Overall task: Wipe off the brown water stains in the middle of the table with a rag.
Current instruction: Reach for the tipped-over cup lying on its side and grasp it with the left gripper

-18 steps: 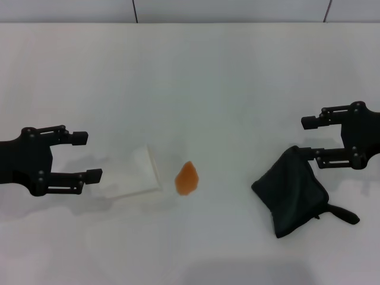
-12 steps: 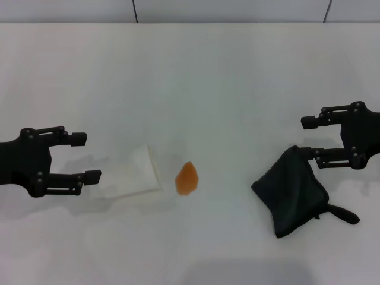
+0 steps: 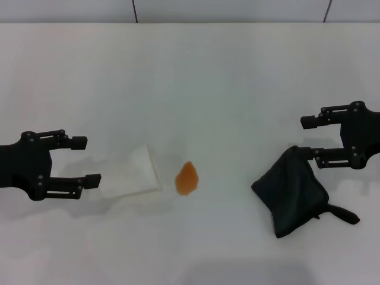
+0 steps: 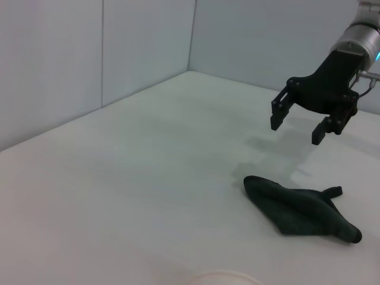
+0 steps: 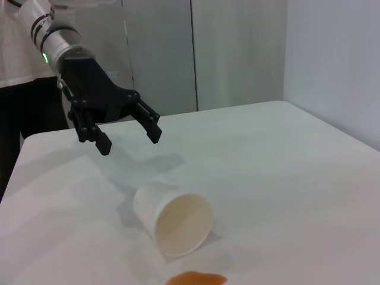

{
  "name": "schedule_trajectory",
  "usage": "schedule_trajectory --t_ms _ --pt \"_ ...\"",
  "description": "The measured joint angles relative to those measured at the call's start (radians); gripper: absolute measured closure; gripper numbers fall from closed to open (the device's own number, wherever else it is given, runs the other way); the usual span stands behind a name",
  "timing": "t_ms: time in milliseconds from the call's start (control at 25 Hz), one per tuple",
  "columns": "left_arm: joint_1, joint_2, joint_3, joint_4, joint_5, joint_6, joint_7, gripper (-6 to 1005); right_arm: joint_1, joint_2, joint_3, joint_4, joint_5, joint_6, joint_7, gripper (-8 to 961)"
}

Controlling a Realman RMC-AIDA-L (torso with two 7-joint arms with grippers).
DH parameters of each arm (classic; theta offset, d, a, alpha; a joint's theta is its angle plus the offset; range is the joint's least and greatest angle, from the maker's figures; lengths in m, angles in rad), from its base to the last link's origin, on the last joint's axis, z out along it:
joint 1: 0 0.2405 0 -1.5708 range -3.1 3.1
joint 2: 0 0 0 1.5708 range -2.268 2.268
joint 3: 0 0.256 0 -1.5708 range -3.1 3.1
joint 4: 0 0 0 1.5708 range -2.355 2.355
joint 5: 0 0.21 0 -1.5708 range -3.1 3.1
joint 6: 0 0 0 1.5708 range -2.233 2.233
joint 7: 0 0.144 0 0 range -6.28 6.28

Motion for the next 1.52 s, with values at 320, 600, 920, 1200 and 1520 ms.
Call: schedule_trajectory --t_ms 320,600,920,1200,1520 --pt "-0.001 0.0 0.0 0.0 0.0 -0.001 -0.003 132 0.0 0.001 0.0 0.0 0.0 0.0 -0.002 339" --pt "-0.018 0.014 0.001 0.037 0.032 0.005 -0.094 131 0.0 0.007 0.0 0.0 0.002 0.0 -0.006 340" --pt "-0.096 0.021 0.055 0.282 0.21 0.073 -0.348 130 0.0 0.015 -0.003 -0.001 0.003 0.0 -0.025 342" --pt "-0.224 0.011 0.098 0.291 0.384 0.096 -0.408 129 0.01 0.02 -0.009 0.0 0.004 0.0 -0.03 344" --pt "-0.314 -0.034 0.197 0.278 0.549 0.072 -0.413 130 0.028 0.022 -0.012 -0.002 0.008 0.0 -0.022 346"
